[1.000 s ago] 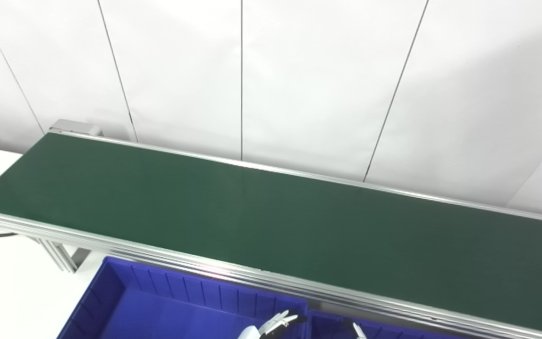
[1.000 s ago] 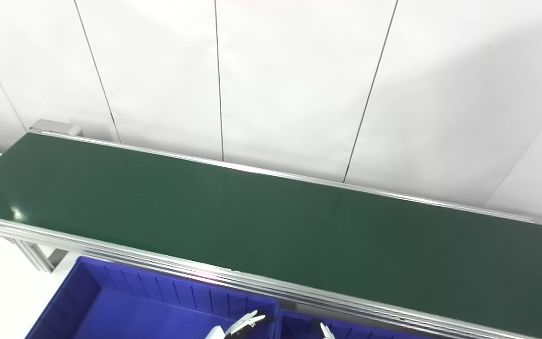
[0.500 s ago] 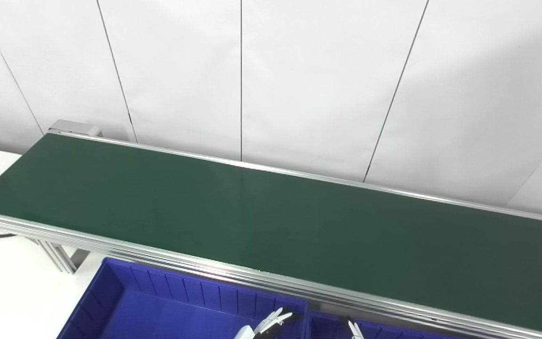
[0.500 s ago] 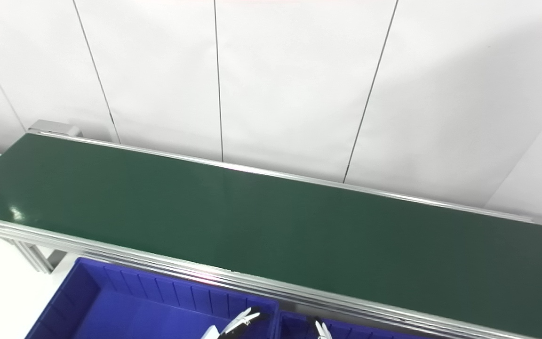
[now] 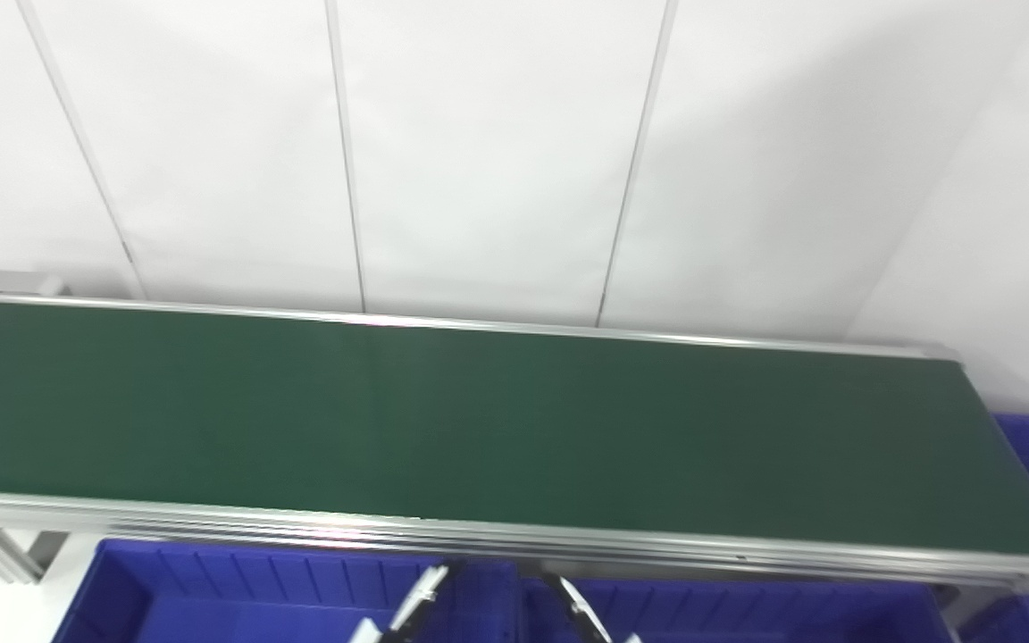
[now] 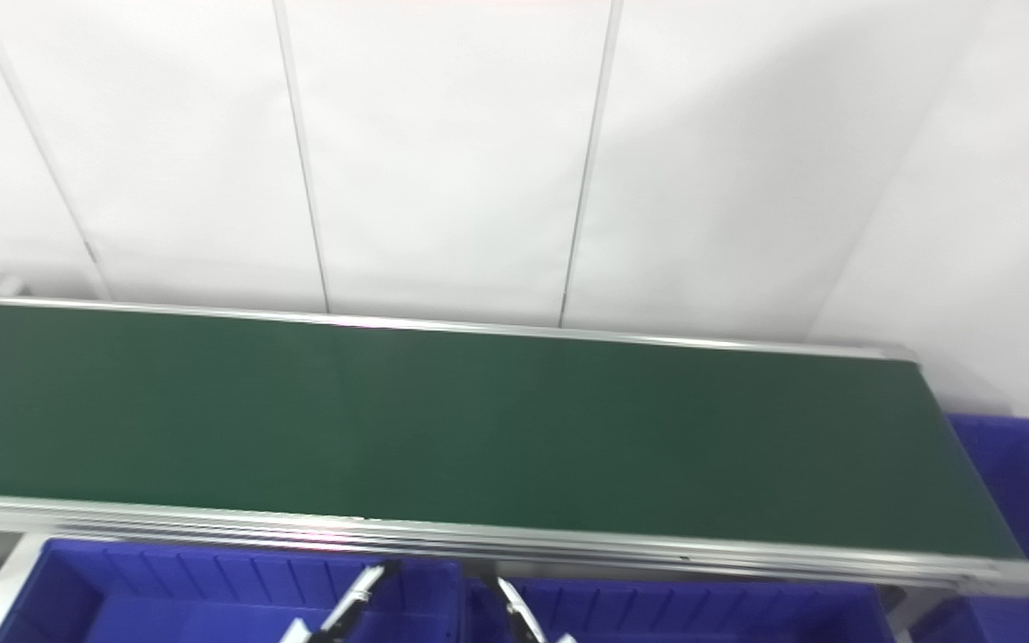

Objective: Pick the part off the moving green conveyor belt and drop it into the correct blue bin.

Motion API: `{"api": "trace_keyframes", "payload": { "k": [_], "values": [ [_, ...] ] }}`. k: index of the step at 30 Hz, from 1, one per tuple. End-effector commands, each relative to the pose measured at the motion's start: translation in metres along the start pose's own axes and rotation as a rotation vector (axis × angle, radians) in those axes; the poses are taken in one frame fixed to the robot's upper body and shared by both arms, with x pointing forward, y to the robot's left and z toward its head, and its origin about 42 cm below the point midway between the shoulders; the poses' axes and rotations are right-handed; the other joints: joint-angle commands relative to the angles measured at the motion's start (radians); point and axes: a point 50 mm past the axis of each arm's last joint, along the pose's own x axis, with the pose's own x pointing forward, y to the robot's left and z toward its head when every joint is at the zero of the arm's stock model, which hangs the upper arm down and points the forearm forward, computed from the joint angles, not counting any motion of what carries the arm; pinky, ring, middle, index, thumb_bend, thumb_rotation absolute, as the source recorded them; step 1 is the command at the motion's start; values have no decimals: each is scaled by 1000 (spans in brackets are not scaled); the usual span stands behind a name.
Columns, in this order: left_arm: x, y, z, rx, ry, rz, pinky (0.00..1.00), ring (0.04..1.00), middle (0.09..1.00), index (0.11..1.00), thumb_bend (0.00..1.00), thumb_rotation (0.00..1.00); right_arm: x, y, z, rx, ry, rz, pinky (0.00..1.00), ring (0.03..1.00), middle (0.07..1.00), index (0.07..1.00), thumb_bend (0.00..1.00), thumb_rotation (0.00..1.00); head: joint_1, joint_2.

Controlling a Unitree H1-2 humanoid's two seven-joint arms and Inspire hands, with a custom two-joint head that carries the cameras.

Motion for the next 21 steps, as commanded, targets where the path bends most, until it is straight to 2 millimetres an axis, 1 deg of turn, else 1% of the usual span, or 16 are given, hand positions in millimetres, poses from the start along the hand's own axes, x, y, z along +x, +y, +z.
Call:
{"api": "trace_keyframes", "payload": {
  "k": [1, 6, 7, 8, 9, 10, 11, 12, 13, 15, 16, 18, 21],
  "values": [
    [3, 7, 10, -14, -63, -6, 1000, 1000, 999, 929, 833, 1000, 7, 3, 15, 39, -83, -3, 945, 960, 956, 936, 809, 995, -8, 6],
    [2, 14, 12, -13, -66, -23, 985, 1000, 986, 913, 850, 1000, 10, 5, 18, 60, -81, -2, 948, 964, 958, 934, 804, 991, 2, 18],
    [2, 14, 13, -15, -68, -28, 980, 1000, 983, 910, 852, 1000, 10, 4, 18, 61, -83, -3, 947, 965, 957, 934, 805, 990, 16, 24],
    [2, 14, 14, -17, -70, -30, 974, 998, 980, 908, 845, 1000, 9, 3, 19, 60, -84, -3, 944, 964, 957, 935, 804, 991, 16, 24],
    [2, 13, 15, -18, -73, -31, 968, 995, 978, 905, 839, 1000, 8, 2, 19, 60, -88, -4, 943, 963, 957, 936, 802, 991, 38, 34],
    [2, 13, 16, -18, -75, -32, 964, 993, 976, 904, 836, 1000, 7, 1, 20, 60, -89, -5, 944, 963, 957, 936, 800, 990, 38, 34],
    [2, 11, 18, -20, -78, -31, 963, 992, 975, 903, 835, 1000, 6, -2, 21, 55, -95, -6, 944, 962, 956, 937, 799, 992, 64, 48],
    [3, 10, 18, -21, -80, -31, 962, 991, 973, 902, 835, 1000, 5, -3, 22, 52, -99, -7, 945, 961, 955, 940, 796, 995, 64, 48],
    [4, 8, 20, -26, -83, -31, 962, 990, 972, 901, 836, 1000, 4, -7, 22, 49, -103, -7, 946, 960, 954, 942, 794, 997, 98, 65],
    [5, 4, 24, -36, -90, -29, 964, 991, 971, 900, 837, 1000, 1, -13, 24, 49, -109, -8, 946, 958, 952, 946, 795, 1000, 125, 80],
    [5, 3, 25, -39, -92, -28, 964, 991, 972, 901, 836, 1000, 0, -15, 24, 51, -110, -8, 947, 957, 952, 947, 797, 1000, 125, 80],
    [7, -1, 30, -50, -93, -24, 965, 993, 974, 903, 837, 1000, -2, -21, 26, 61, -112, -6, 950, 957, 952, 947, 799, 1000, 160, 113],
    [11, -3, 37, -64, -92, -15, 974, 999, 984, 913, 832, 1000, -4, -30, 30, 68, -124, -3, 940, 948, 954, 943, 787, 1000, 181, 146]
  ]
}}
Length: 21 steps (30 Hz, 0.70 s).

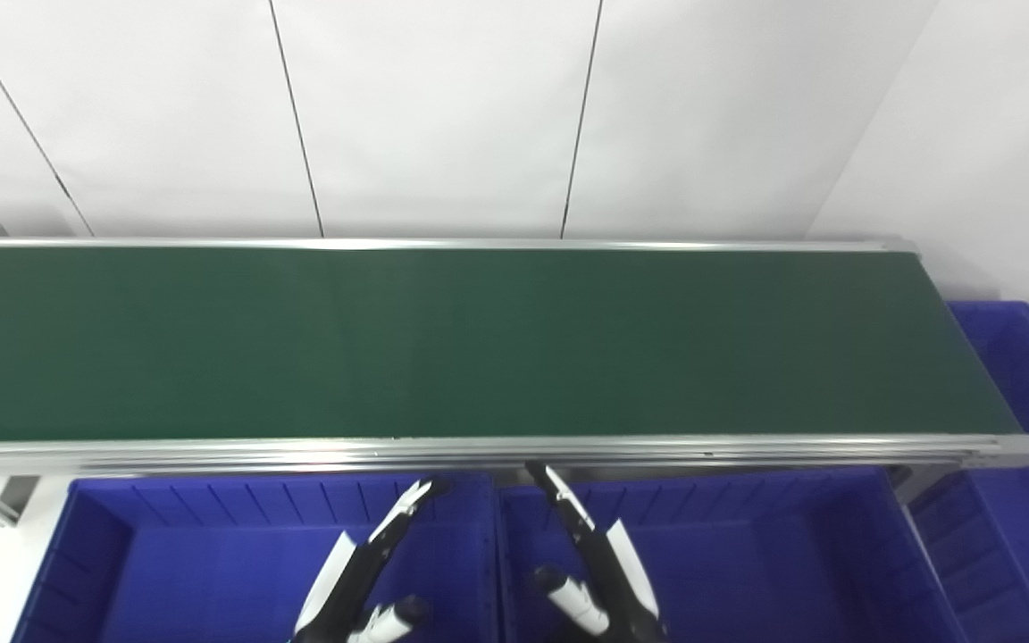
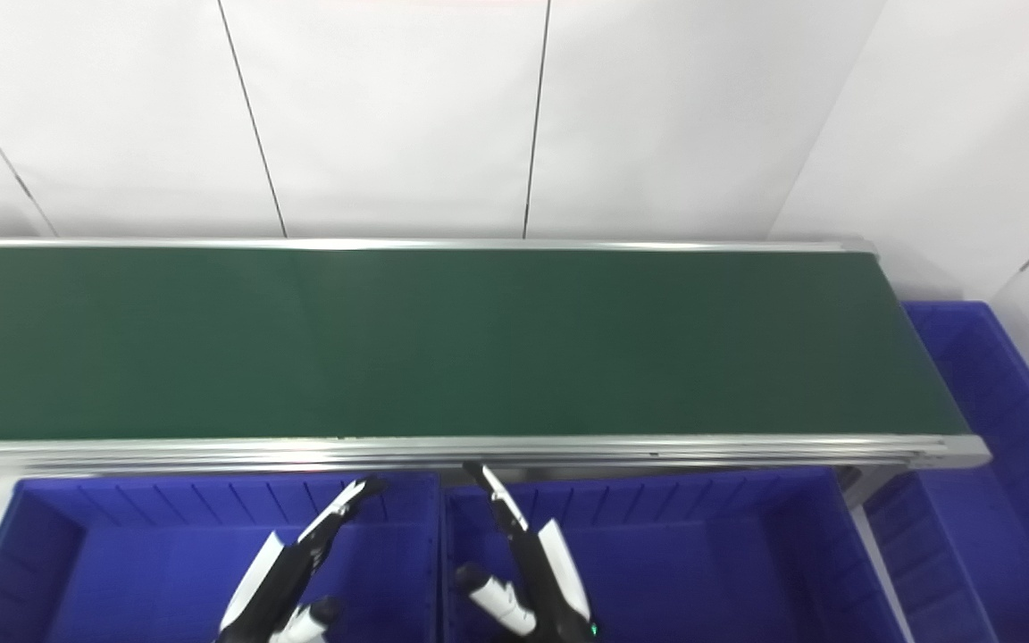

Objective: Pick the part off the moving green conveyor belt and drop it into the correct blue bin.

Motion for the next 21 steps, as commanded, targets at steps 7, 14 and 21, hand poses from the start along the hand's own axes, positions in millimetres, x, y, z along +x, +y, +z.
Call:
{"api": "trace_keyframes", "payload": {
  "k": [7, 14, 21],
  "values": [
    [15, -2, 26, 13, -35, 22, 979, 998, 983, 918, 823, 1000, 5, -19, 22, 58, -99, 3, 932, 931, 950, 933, 787, 1000, 63, 73],
    [17, -9, 28, -22, -41, 37, 996, 997, 981, 916, 787, 1000, 2, -25, 19, 66, -83, 1, 920, 906, 940, 931, 773, 1000, 92, 57],
    [16, -13, 25, -45, -37, 42, 998, 994, 978, 910, 775, 1000, -2, -27, 17, 69, -69, 11, 923, 910, 939, 929, 763, 1000, 123, 34]
  ]
}}
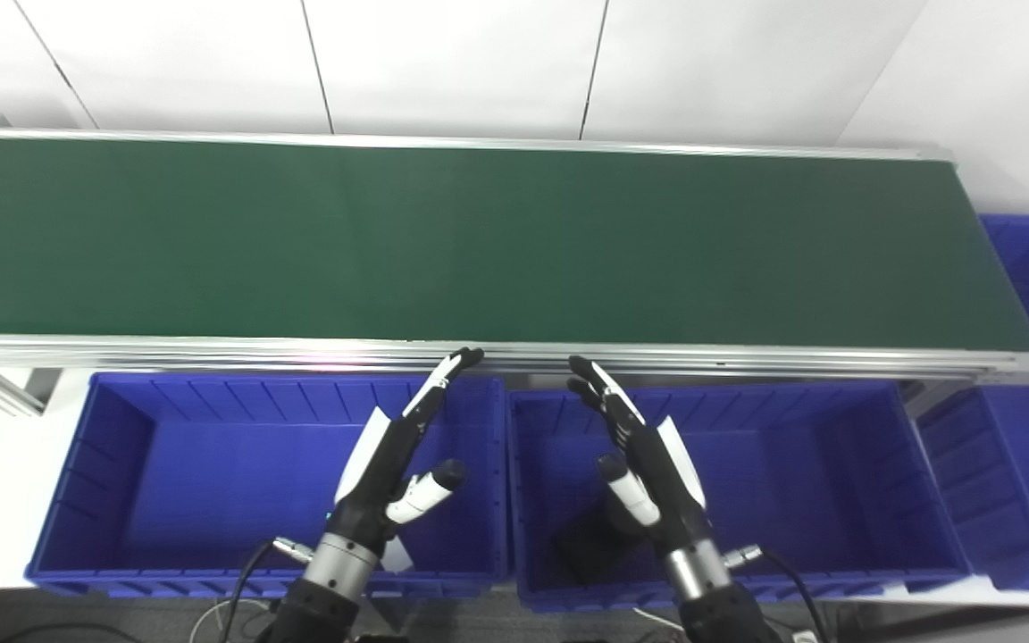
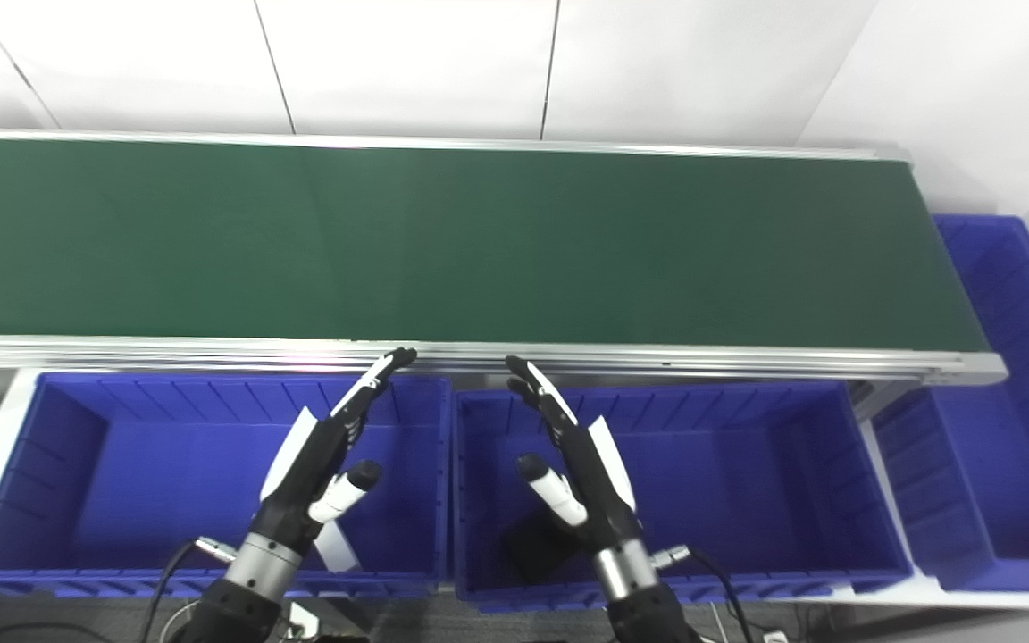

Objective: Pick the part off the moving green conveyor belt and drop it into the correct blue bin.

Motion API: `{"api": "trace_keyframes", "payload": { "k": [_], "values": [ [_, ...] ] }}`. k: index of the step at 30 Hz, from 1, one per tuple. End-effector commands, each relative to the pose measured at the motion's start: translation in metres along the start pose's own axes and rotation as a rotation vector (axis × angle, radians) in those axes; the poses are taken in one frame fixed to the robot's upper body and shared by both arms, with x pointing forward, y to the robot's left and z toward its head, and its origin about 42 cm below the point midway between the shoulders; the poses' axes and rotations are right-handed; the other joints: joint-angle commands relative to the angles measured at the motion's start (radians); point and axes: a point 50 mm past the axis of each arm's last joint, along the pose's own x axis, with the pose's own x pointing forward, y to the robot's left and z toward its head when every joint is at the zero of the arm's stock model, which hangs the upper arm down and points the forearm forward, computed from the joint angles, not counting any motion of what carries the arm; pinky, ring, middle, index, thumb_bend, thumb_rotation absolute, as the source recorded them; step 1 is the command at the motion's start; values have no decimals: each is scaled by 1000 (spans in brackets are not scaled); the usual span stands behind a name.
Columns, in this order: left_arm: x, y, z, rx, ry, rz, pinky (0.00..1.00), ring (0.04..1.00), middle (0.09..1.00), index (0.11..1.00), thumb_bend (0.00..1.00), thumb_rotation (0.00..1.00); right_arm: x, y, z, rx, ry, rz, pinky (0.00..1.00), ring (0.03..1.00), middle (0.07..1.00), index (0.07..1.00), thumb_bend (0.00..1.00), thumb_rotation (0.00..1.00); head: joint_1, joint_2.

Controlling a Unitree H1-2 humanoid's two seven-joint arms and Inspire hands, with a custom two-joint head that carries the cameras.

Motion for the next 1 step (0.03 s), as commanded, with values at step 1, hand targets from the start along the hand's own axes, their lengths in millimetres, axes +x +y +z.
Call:
{"api": "trace_keyframes", "payload": {
  "k": [1],
  "values": [
    [3, -2, 6, -12, -51, 4, 998, 993, 978, 912, 770, 1000, 6, 0, 11, 14, -76, -2, 925, 910, 939, 929, 772, 998, 1, 1]
  ]
}}
